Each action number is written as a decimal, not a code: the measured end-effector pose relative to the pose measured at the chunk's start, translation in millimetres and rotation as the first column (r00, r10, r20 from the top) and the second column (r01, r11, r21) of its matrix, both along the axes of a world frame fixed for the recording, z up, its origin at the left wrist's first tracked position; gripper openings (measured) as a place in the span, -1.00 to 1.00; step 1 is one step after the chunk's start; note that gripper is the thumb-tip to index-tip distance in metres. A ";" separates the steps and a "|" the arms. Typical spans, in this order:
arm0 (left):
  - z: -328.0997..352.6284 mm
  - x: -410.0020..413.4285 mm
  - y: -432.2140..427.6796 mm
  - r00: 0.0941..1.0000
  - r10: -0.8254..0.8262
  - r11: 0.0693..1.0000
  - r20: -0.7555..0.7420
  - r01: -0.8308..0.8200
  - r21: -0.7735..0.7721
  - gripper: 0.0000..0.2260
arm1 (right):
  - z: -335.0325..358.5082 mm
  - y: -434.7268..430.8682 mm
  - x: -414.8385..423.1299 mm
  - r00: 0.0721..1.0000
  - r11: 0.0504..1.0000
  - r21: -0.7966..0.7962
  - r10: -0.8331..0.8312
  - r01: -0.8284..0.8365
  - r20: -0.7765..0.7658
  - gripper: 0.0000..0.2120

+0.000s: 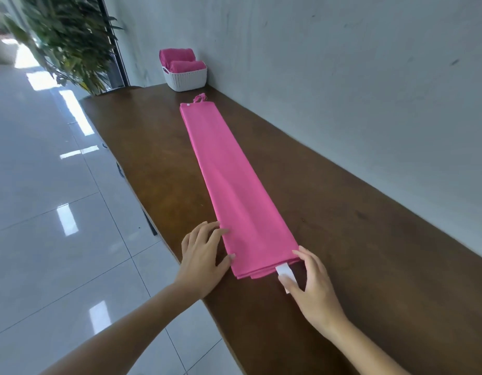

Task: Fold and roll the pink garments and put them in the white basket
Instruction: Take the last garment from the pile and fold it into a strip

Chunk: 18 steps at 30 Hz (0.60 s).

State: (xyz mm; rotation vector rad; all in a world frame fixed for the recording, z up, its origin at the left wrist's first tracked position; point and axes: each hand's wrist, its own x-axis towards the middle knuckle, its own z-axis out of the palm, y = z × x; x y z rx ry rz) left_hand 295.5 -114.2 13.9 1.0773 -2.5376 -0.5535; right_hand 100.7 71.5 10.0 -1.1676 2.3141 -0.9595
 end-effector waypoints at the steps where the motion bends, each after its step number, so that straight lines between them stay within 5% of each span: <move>1: 1.6 -4.0 8.9 0.999 -0.037 0.999 -0.008 0.037 -0.021 -0.52 | -0.8 5.8 -2.2 1.000 1.000 -0.011 0.001 -0.001 -0.014 -0.51; 8: 6.6 -32.7 46.3 0.973 -0.228 0.972 -0.026 0.229 0.058 -0.72 | -4.4 17.3 -1.5 0.995 0.997 0.037 0.074 -0.072 -0.072 -0.80; 11: 6.1 -35.4 45.0 0.975 -0.220 0.975 -0.018 0.220 0.042 -0.77 | -1.0 10.7 -0.6 0.997 0.997 0.021 0.074 -0.073 -0.029 -0.75; 16: 9.4 -39.8 47.1 0.980 -0.197 0.980 0.018 0.197 0.024 -0.83 | 0.7 -2.1 -16.4 0.992 0.992 0.023 0.122 -0.122 -0.035 -0.33; 18: 11.1 -41.6 50.4 0.982 -0.183 0.983 0.046 0.183 0.005 -0.85 | 0.4 -9.4 -23.1 0.984 0.987 0.044 0.156 -0.153 -0.082 -0.44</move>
